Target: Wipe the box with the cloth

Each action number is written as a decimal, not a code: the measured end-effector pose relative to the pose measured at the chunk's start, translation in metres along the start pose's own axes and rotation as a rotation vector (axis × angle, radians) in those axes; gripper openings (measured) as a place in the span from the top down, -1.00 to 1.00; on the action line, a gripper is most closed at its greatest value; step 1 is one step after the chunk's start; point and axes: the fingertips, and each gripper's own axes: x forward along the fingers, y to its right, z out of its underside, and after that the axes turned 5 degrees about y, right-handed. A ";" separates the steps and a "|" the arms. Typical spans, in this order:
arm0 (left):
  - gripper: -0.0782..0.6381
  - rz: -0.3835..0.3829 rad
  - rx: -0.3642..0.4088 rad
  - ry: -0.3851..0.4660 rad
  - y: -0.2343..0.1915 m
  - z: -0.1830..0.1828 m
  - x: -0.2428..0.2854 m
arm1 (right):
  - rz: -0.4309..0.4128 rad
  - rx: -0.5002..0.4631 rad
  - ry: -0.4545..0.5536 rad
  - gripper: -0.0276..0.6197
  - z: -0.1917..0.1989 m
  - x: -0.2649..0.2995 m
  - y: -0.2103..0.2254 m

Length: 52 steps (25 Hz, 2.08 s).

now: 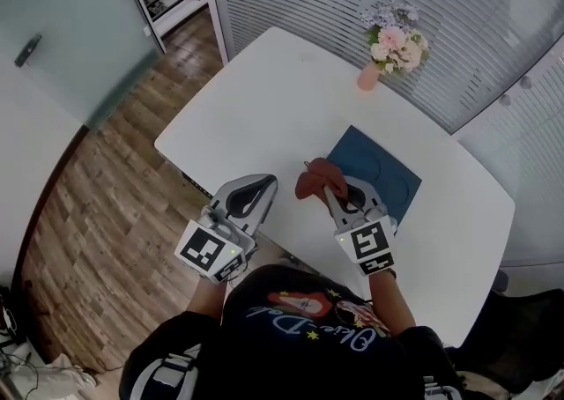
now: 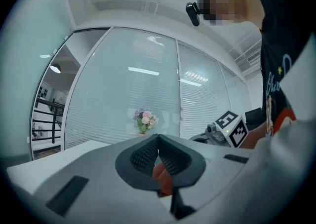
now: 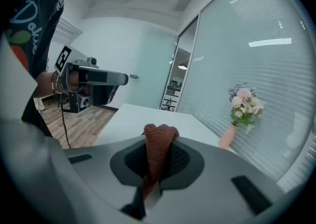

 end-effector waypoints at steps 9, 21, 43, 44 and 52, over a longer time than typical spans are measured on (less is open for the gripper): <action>0.77 0.107 -0.007 -0.016 0.023 0.009 0.032 | 0.117 0.080 -0.057 0.83 0.038 -0.036 0.031; 0.77 0.206 0.014 -0.035 0.086 -0.005 0.075 | 0.200 0.147 -0.085 0.82 0.072 -0.106 0.060; 0.77 0.337 0.026 -0.053 0.161 -0.027 0.117 | 0.483 0.244 -0.127 0.82 0.111 -0.240 0.112; 0.77 0.343 0.031 -0.055 0.164 -0.027 0.119 | 0.502 0.251 -0.115 0.82 0.109 -0.246 0.115; 0.77 0.377 0.057 -0.079 0.179 -0.025 0.126 | 0.618 0.355 0.035 0.83 0.093 -0.285 0.129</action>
